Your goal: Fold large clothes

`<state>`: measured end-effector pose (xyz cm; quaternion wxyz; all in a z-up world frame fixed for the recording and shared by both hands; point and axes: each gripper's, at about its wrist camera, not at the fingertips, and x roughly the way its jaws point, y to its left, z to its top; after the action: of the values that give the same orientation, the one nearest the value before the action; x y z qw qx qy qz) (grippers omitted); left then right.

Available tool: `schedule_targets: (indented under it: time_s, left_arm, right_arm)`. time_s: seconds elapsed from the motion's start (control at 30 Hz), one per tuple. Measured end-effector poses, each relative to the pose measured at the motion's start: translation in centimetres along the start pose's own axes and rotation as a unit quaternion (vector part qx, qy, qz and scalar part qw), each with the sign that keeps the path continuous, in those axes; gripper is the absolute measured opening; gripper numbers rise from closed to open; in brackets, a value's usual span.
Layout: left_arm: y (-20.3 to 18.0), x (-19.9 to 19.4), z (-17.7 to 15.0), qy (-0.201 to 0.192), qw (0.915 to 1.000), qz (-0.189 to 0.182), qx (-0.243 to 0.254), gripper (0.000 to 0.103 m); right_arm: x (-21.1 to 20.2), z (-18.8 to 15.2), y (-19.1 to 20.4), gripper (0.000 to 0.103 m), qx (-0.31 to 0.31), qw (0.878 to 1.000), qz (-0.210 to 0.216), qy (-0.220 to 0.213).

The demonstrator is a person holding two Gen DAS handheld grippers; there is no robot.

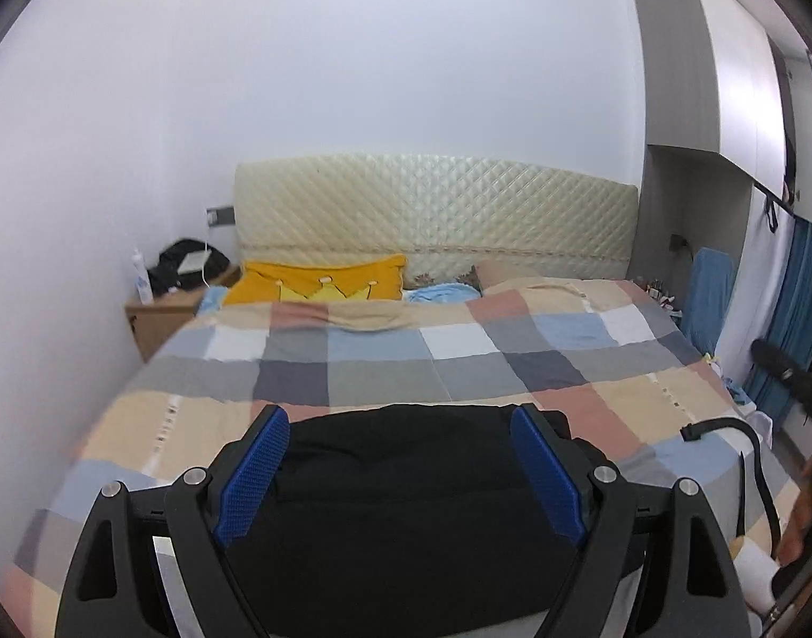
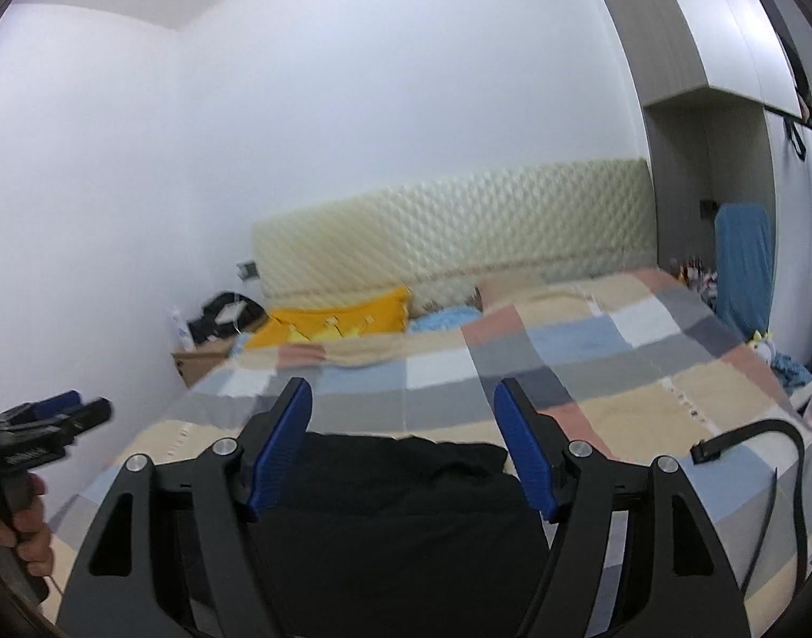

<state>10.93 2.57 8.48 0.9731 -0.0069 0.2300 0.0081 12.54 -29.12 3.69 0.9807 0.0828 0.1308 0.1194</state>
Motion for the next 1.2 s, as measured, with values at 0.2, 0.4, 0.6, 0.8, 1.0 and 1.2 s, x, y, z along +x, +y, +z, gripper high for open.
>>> schedule_targets:
  time_s: [0.2,0.4,0.6,0.8,1.0,1.2]
  left_arm:
    - [-0.6,-5.2,-0.6,-0.006,1.0,-0.002,0.005,0.085]
    - [-1.9,-9.7,-2.5,-0.02,0.9995,0.001,0.025,0.085]
    - [-2.7,-13.7,-4.2,-0.051,0.9975,0.029,0.039,0.093]
    - [-2.5,-14.2,-6.0,-0.028,0.9995,0.004,0.017,0.093]
    - [-1.3,-13.0,-7.9,0.007,0.9998,-0.008,-0.017,0.093]
    - [-0.9,-11.9,-9.6,0.029,0.9991,-0.004,-0.032,0.093]
  right_arm:
    - [-6.2,0.6,2.7,0.075,-0.017,0.999,0.025,-0.04]
    - [-10.1,-0.3,5.0,0.075,-0.028,0.997,0.037,-0.06]
    - [-11.9,-2.4,6.5,0.077,-0.036,0.997,0.046,-0.049]
    - [-12.4,-5.8,7.2,0.079,-0.029,0.999,0.033,-0.018]
    - [-12.3,-8.5,7.5,0.083,-0.027,0.999,0.032,0.013]
    - [-11.7,-10.2,7.1,0.089,-0.019,0.999,0.016,0.039]
